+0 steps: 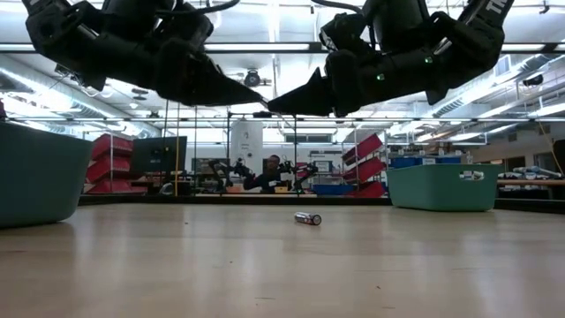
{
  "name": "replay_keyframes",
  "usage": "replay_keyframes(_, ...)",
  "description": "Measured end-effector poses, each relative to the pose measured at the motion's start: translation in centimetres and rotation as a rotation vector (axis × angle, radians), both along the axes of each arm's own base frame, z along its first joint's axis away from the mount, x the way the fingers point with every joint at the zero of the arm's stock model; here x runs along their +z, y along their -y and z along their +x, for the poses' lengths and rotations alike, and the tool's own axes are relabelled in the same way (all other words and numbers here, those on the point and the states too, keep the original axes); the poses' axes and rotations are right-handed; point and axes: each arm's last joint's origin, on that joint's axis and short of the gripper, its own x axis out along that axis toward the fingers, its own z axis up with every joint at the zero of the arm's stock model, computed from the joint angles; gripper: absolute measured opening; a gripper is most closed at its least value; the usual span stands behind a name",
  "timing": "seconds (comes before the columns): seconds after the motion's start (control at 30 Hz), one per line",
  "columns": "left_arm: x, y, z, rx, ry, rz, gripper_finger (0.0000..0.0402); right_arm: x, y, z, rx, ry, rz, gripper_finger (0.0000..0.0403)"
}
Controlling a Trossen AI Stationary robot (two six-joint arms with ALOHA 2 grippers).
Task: Sort batteries
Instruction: Put the silver battery into the blue bin
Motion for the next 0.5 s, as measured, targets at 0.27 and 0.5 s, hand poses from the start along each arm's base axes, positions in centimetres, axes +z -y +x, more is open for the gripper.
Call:
replay_keyframes(0.27, 0.0, 0.0, 0.1, 0.001, 0.011, -0.004, 0.0133, 0.1, 0.0, 0.0, -0.001, 0.005, 0.0, 0.0009)
replay_keyframes(0.5, -1.0, 0.0, 0.9, 0.001, 0.031, -0.01, 0.0133, 0.1, 0.3, 0.0, -0.009, 0.007, 0.007, 0.0009)
